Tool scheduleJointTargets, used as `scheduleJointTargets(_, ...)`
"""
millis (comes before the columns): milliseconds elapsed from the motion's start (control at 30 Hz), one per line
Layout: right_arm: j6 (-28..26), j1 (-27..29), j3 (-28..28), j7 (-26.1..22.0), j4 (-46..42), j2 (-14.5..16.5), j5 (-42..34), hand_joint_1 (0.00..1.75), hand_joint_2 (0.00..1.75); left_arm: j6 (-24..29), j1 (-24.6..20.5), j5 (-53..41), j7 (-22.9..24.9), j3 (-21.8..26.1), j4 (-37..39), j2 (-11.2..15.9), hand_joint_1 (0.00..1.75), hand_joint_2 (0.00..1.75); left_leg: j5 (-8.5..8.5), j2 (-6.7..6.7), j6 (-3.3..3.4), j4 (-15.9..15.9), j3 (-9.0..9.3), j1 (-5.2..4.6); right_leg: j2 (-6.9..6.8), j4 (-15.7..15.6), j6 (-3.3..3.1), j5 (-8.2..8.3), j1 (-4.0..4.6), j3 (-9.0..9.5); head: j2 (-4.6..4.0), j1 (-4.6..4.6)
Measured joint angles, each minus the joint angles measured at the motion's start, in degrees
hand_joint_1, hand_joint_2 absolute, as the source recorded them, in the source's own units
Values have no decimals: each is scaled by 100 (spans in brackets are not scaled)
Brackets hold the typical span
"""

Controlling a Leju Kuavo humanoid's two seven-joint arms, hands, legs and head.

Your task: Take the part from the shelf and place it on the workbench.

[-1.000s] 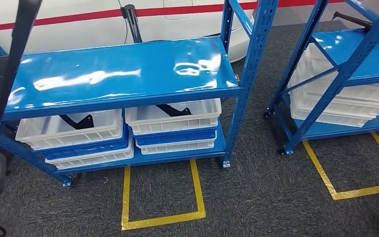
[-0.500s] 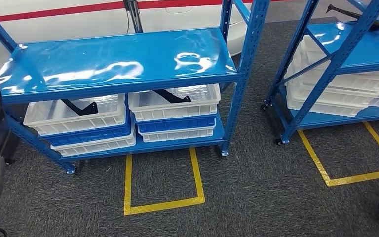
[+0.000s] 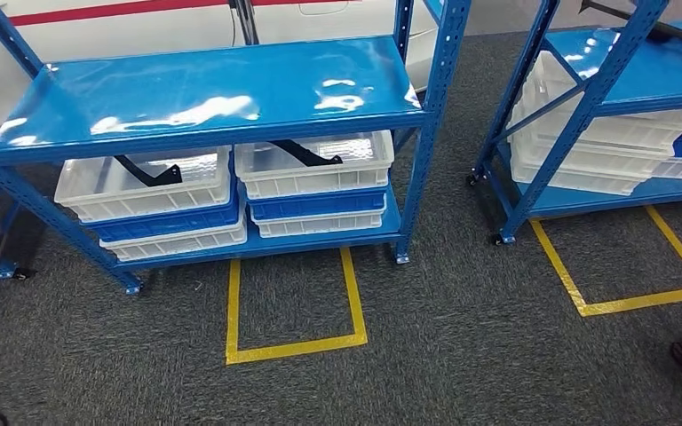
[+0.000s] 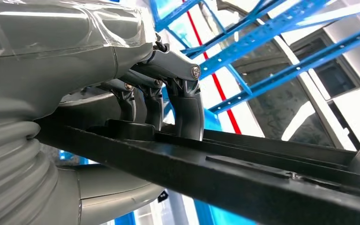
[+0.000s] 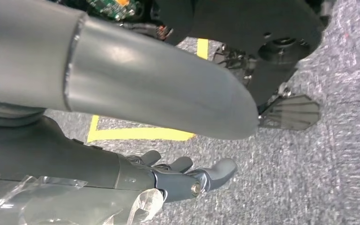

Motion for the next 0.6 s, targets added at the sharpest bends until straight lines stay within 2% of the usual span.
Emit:
scheduleJointTargets(67, -1, 5, 0, 1, 1, -5, -11, 0, 0, 1, 1, 1, 3, 2, 2, -16, 175, 175, 50, 2, 94, -32, -64, -10, 8, 0, 68, 67, -5, -42, 0, 4)
scheduleJointTargets(100, -1, 7, 0, 1, 1, -11, -16, 0, 0, 1, -3, 1, 2, 2, 2, -22, 175, 175, 95, 10, 146, -32, -115, -6, 15, 61, 97, -5, -11, -88, 0, 6)
scheduleJointTargets(133, -2, 9, 0, 1, 1, -16, -19, 0, 0, 1, -6, 2, 1, 1, 3, -30, 175, 175, 153, 19, 209, -33, -174, 0, 23, 220, 119, -185, -17, -159, 0, 12)
scheduleJointTargets(167, -2, 10, 0, 1, 1, -20, -22, 0, 0, 1, -7, -1, -1, -1, 3, -37, 175, 175, 217, 27, 260, -38, -238, 3, 29, 508, 134, -468, -23, -260, 0, 19)
scheduleJointTargets(233, -2, 15, 1, 2, 1, -22, -27, 0, 0, 1, -7, -20, 3, -5, 3, -51, 175, 175, 337, 28, 309, -30, -378, -25, 32, 1342, 150, -1053, -28, -482, 0, 31)
scheduleJointTargets(267, -2, 18, 1, 3, 1, -22, -27, 0, 0, 1, -5, -37, 10, -9, 4, -59, 175, 175, 397, 28, 314, -23, -455, -41, 33, 1687, 153, -1187, -27, -536, 0, 36)
scheduleJointTargets(300, -2, 20, 2, 3, 1, -22, -27, 0, 0, 1, -5, -60, 22, -14, 5, -65, 175, 175, 453, 27, 317, -14, -532, -57, 33, 1858, 149, -1180, -27, -510, 0, 37)
scheduleJointTargets(333, -2, 18, 2, 3, 1, -22, -27, 0, 0, 1, -5, -86, 42, -19, 6, -69, 175, 175, 505, 27, 316, -2, -607, -70, 33, 1801, 134, -1057, -26, -383, 0, 37)
scheduleJointTargets(367, -2, 14, 2, 2, 1, -22, -27, 0, 0, 1, -5, -117, 67, -22, 7, -72, 175, 175, 556, 27, 311, 10, -680, -83, 34, 1532, 107, -889, -24, -151, 0, 37)
scheduleJointTargets(400, -1, 6, 2, 0, 1, -26, -27, 0, 0, 1, -5, -147, 92, -24, 8, -73, 175, 175, 604, 27, 302, 26, -740, -92, 37, 1115, 69, -764, -16, 163, 0, 36)
scheduleJointTargets(467, 8, -8, 2, -7, 1, -43, -28, 0, 0, 1, -4, -190, 124, -25, 8, -73, 175, 175, 698, 30, 258, 58, -830, -115, 43, 228, 1, -714, 22, 754, 0, 34)
scheduleJointTargets(500, 24, -11, 2, -12, 1, -50, -28, 0, 0, 1, -5, -202, 128, -25, 9, -73, 175, 175, 746, 35, 228, 67, -855, -119, 47, -30, -23, -746, 41, 907, 0, 35)
scheduleJointTargets(533, 52, -12, 2, -20, 1, -54, -32, 0, 0, 1, -7, -209, 128, -26, 9, -73, 175, 175, 793, 40, 194, 65, -874, -122, 49, -150, -43, -756, 57, 951, 0, 35)
scheduleJointTargets(567, 91, -12, 1, -32, 1, -50, -37, 0, 0, 1, -6, -219, 128, -27, 9, -73, 175, 175, 830, 43, 163, 63, -892, -109, 50, -162, -73, -726, 48, 920, 0, 34)
scheduleJointTargets(600, 136, -13, 1, -48, 0, -47, -46, 0, 0, 1, -5, -249, 129, -27, 10, -73, 175, 175, 784, 38, 130, 108, -927, -96, 45, -162, -107, -681, 39, 876, 0, 35)
